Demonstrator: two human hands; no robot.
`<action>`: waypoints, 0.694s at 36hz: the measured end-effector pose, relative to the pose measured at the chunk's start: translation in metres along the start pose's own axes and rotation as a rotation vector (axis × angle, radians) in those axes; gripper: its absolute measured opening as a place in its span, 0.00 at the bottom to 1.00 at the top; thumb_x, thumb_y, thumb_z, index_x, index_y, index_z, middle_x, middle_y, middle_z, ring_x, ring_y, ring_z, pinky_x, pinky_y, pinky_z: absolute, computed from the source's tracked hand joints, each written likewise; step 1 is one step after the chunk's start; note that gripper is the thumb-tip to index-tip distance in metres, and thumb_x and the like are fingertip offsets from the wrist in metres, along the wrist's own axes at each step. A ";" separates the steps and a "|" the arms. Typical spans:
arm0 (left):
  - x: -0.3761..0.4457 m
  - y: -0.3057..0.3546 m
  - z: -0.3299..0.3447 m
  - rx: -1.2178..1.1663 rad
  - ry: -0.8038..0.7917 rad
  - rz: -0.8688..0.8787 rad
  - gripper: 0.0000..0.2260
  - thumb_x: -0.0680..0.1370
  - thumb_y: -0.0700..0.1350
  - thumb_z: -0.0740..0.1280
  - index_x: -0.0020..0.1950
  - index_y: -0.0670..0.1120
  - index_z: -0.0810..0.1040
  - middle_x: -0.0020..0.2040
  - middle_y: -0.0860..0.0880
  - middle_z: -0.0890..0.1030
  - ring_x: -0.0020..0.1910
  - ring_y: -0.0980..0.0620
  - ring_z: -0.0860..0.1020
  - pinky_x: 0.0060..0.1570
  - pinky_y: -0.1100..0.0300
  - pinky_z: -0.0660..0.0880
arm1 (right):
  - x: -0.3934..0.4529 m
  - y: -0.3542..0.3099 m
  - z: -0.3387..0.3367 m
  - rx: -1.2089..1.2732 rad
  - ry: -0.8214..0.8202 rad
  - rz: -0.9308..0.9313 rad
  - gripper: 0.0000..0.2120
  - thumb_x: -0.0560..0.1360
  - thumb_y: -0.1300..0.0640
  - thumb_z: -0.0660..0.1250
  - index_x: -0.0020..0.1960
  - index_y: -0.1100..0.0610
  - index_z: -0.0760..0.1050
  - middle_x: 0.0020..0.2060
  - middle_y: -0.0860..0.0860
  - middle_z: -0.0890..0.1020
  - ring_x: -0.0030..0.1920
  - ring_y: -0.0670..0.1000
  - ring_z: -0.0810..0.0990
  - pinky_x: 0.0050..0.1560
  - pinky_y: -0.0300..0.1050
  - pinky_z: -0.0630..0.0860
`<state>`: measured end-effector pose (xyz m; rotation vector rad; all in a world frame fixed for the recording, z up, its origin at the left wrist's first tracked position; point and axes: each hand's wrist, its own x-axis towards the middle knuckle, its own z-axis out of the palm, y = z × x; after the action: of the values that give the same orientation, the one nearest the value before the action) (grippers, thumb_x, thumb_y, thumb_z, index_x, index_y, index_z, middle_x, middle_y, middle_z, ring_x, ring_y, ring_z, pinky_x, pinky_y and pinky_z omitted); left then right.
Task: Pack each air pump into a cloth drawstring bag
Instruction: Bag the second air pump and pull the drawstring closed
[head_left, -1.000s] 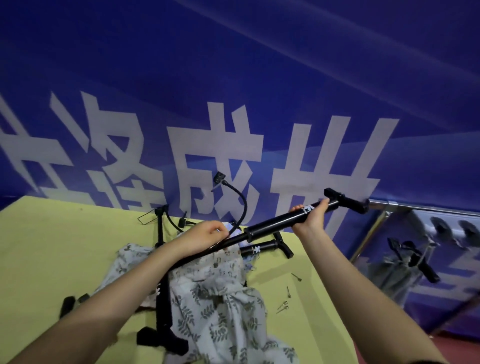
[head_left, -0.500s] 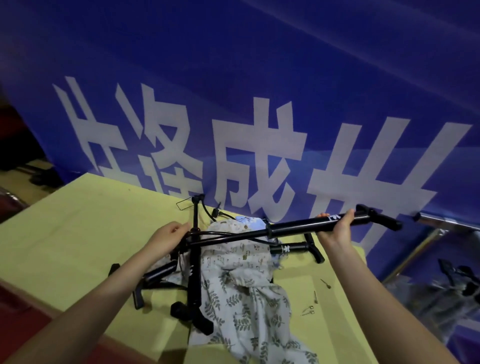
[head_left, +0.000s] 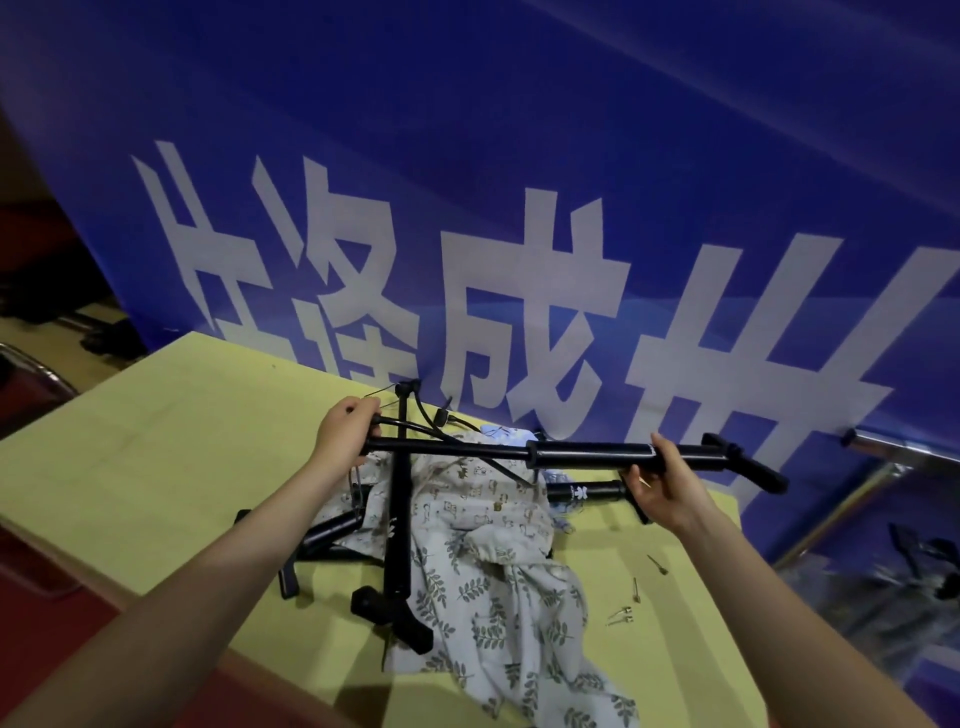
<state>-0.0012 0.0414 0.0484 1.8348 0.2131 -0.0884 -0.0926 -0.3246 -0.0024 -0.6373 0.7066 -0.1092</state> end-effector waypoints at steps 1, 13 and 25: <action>0.001 0.000 0.002 0.000 0.001 -0.005 0.08 0.80 0.47 0.59 0.45 0.45 0.74 0.35 0.48 0.75 0.32 0.51 0.69 0.30 0.61 0.62 | 0.000 0.000 -0.002 0.006 0.009 -0.002 0.09 0.76 0.52 0.69 0.47 0.58 0.75 0.46 0.54 0.79 0.56 0.54 0.78 0.36 0.37 0.81; -0.008 0.006 0.034 -0.098 -0.034 0.017 0.06 0.80 0.45 0.59 0.45 0.46 0.72 0.37 0.48 0.74 0.35 0.50 0.70 0.32 0.60 0.65 | -0.014 -0.002 0.032 0.029 -0.056 -0.107 0.08 0.77 0.54 0.68 0.44 0.56 0.71 0.37 0.51 0.76 0.39 0.47 0.73 0.46 0.37 0.75; -0.010 0.010 0.053 -0.055 -0.130 -0.011 0.13 0.82 0.53 0.59 0.58 0.44 0.73 0.44 0.44 0.77 0.38 0.48 0.75 0.31 0.56 0.74 | -0.028 0.001 0.067 -0.040 -0.093 -0.175 0.08 0.77 0.55 0.68 0.42 0.57 0.72 0.36 0.52 0.76 0.39 0.48 0.76 0.31 0.36 0.76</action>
<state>-0.0064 -0.0132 0.0453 1.7662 0.1329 -0.2070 -0.0718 -0.2810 0.0519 -0.7371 0.5634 -0.2260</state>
